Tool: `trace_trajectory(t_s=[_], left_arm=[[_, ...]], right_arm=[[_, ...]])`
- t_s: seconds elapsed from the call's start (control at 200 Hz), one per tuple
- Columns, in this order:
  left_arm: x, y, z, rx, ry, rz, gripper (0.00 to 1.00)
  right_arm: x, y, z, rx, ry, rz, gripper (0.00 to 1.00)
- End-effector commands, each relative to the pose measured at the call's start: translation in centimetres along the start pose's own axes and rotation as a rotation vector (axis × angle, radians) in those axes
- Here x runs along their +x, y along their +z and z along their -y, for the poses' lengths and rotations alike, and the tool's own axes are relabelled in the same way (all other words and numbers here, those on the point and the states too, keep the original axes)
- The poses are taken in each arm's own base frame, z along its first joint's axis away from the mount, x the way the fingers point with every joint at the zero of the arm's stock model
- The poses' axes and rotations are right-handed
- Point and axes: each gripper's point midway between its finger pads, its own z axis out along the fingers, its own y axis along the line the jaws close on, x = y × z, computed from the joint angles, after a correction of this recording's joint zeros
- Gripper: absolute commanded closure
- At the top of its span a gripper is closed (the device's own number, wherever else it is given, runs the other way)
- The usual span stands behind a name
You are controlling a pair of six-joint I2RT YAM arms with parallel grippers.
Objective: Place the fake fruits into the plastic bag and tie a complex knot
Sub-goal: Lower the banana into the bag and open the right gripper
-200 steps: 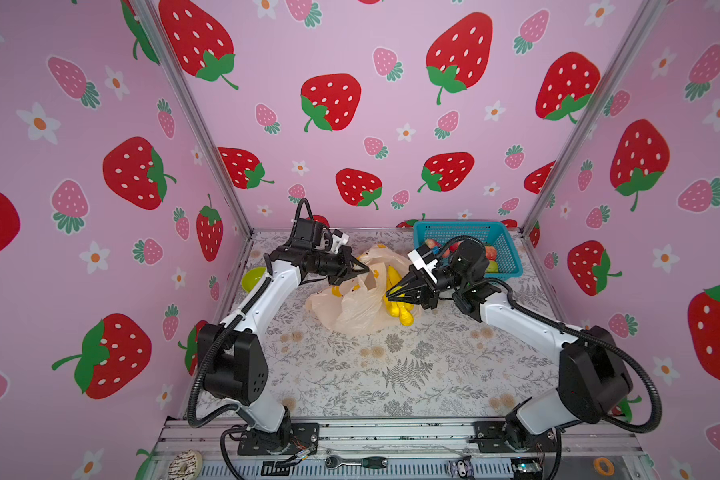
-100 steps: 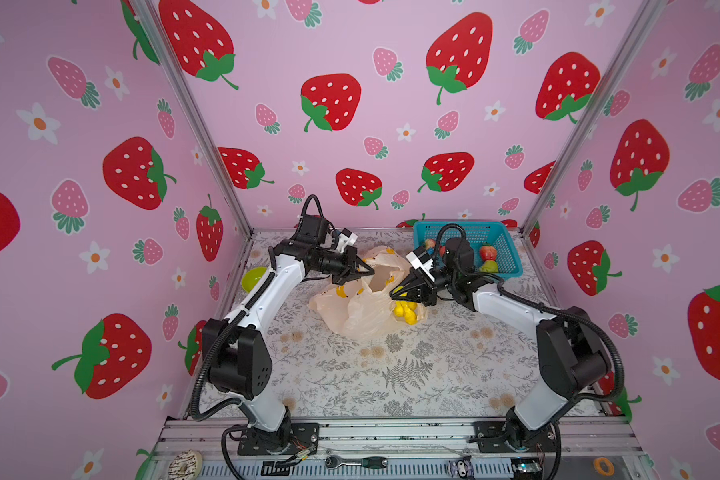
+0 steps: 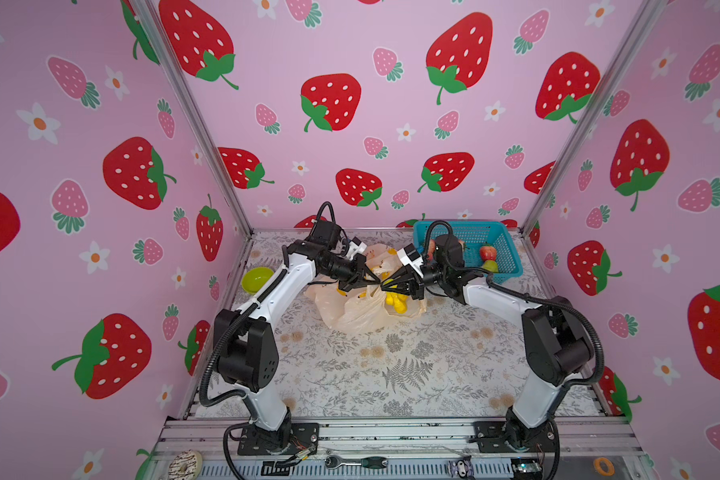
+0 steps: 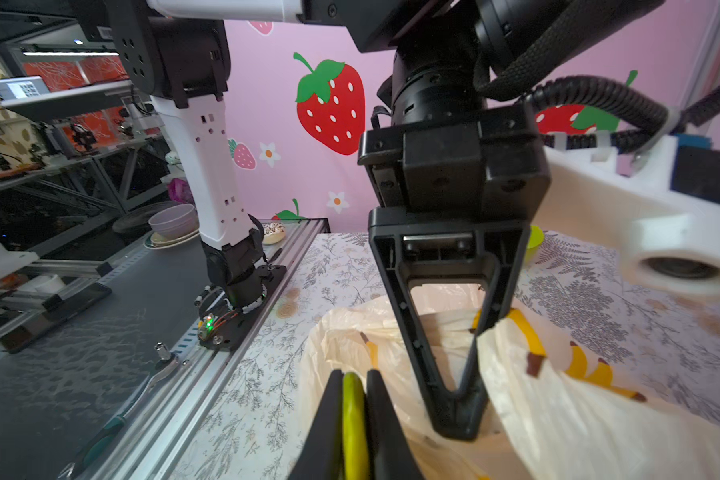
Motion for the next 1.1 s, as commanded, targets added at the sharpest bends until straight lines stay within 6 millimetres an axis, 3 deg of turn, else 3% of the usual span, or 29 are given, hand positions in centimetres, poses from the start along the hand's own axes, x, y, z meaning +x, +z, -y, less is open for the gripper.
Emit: trace_trajectory(t_s=[0.0,0.325,0.695,0.79,0.94,1.096], left_arm=[[-0.4,-0.3,-0.5,-0.072,0.02,0.014,1.0],[-0.4,0.5,-2.0,-0.117,0.0,-0.011,1.0],[-0.5,0.5,-2.4,-0.139,-0.004,-0.008,1.0],[-0.6,0.3,-2.4,-0.148,-0.001,-0.002,1.0],[-0.7,-0.1,-2.4,-0.163,0.006,0.014,1.0],[-0.9,-0.6,-2.4,-0.177,0.009,0.033,1.0]], right_arm=[[0.4,-0.4,0.1,0.08,-0.188,-0.053,1.0],[4.8,-1.1,2.5,0.209,-0.412,-0.248,0.99],[9.3,-0.7,3.9,0.21,-0.349,-0.3,0.93],[9.6,-1.0,4.6,0.253,-0.322,-0.321,0.9],[8.6,-2.1,5.5,0.371,-0.275,-0.355,0.77],[7.6,-3.1,4.6,0.435,-0.252,-0.363,0.63]])
